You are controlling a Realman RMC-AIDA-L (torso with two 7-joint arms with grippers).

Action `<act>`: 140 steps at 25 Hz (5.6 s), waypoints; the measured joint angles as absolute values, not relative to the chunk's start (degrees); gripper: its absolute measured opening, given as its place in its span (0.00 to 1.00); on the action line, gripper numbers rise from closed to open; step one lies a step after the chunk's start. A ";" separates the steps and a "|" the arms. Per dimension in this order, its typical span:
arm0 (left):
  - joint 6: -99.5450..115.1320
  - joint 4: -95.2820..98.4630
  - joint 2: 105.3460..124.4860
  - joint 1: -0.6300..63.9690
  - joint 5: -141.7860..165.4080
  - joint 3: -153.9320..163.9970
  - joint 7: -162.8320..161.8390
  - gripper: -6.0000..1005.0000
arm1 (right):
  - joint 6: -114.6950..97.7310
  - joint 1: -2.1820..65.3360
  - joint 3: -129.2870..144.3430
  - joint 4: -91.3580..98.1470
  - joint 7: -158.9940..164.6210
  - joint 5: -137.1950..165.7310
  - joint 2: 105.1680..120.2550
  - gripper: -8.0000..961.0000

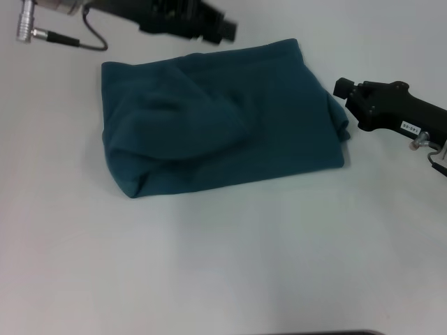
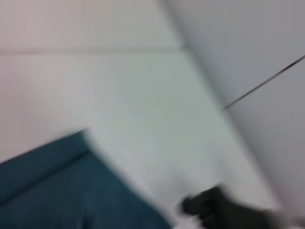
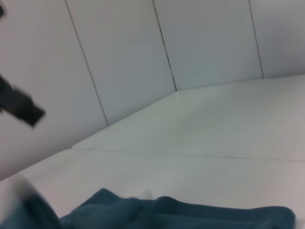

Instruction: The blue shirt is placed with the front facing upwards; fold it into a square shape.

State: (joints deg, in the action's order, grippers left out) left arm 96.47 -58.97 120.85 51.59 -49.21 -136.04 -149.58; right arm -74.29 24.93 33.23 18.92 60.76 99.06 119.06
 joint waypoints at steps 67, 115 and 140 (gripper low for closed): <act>98.09 -55.90 115.56 27.58 -64.94 -148.64 -141.54 0.94 | -79.62 50.16 46.74 26.35 157.96 134.37 113.80 0.97; 95.03 -56.00 115.89 29.42 -64.51 -148.55 -142.05 0.94 | -69.07 54.17 51.70 23.50 156.82 132.02 119.00 0.85; 91.77 -56.69 114.08 27.12 -63.71 -150.29 -145.07 0.94 | -71.08 53.37 52.14 28.25 156.13 132.00 118.80 0.03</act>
